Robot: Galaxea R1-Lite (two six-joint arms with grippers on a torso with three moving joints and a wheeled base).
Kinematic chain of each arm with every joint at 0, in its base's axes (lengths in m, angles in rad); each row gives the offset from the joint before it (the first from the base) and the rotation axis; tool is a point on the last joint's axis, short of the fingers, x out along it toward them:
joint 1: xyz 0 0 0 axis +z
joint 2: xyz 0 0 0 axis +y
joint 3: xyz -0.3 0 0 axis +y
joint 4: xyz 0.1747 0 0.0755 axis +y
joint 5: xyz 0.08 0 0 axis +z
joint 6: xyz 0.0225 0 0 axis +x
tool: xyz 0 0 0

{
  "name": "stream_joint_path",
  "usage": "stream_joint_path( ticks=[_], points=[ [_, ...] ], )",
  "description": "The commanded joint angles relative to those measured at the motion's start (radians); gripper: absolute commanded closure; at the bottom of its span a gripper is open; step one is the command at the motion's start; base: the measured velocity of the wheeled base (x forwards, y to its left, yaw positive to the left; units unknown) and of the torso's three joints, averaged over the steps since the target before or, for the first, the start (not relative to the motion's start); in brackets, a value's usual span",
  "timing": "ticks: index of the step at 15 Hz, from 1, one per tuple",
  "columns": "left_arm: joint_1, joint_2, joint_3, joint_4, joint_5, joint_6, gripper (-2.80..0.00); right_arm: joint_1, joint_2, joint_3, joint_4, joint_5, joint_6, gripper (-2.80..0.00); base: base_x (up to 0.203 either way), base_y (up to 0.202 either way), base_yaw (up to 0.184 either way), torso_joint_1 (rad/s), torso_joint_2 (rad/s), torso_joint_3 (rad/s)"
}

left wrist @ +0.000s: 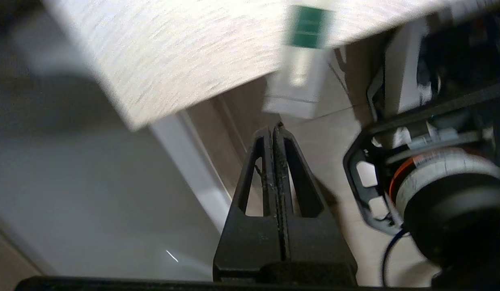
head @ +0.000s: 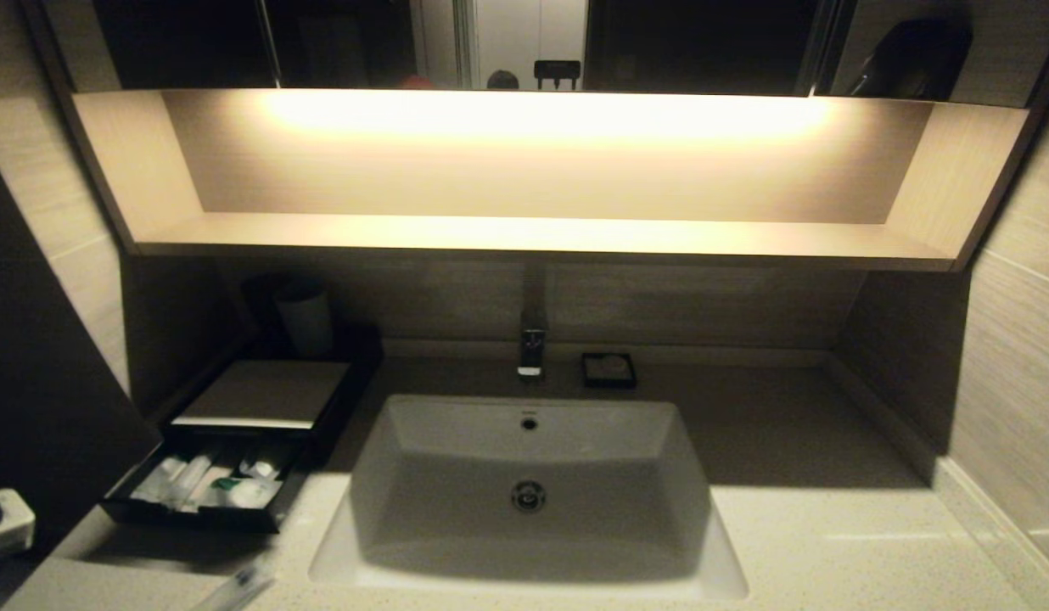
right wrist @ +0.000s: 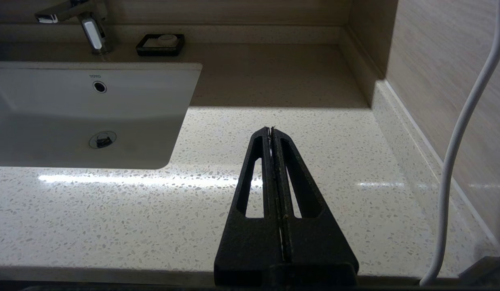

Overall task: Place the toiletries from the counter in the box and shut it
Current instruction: Pick up the bathroom toiletry

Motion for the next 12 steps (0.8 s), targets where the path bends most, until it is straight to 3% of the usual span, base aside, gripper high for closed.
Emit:
stream_joint_path(
  ticks=[1, 3, 4, 12],
  points=[
    [0.008, -0.018, 0.041, 0.009, -0.026, 0.112, 0.00, 0.000, 0.000, 0.000, 0.000, 0.000, 0.000, 0.00, 0.000, 0.000, 0.000, 0.000, 0.00, 0.000],
    [0.009, -0.012, 0.085, 0.003, -0.026, 0.196, 0.00, 0.000, 0.000, 0.000, 0.000, 0.000, 0.000, 0.00, 0.000, 0.000, 0.000, 0.000, 0.00, 0.000],
    [0.008, -0.001, 0.105, 0.000, -0.025, 0.207, 0.00, 0.000, 0.000, 0.000, 0.000, 0.000, 0.000, 0.00, 0.000, 0.000, 0.000, 0.000, 0.00, 0.000],
    [0.004, 0.174, 0.171, -0.171, -0.023, 0.198, 0.00, 0.000, 0.000, 0.000, 0.000, 0.000, 0.000, 0.00, 0.000, 0.000, 0.000, 0.000, 0.00, 0.000]
  ],
)
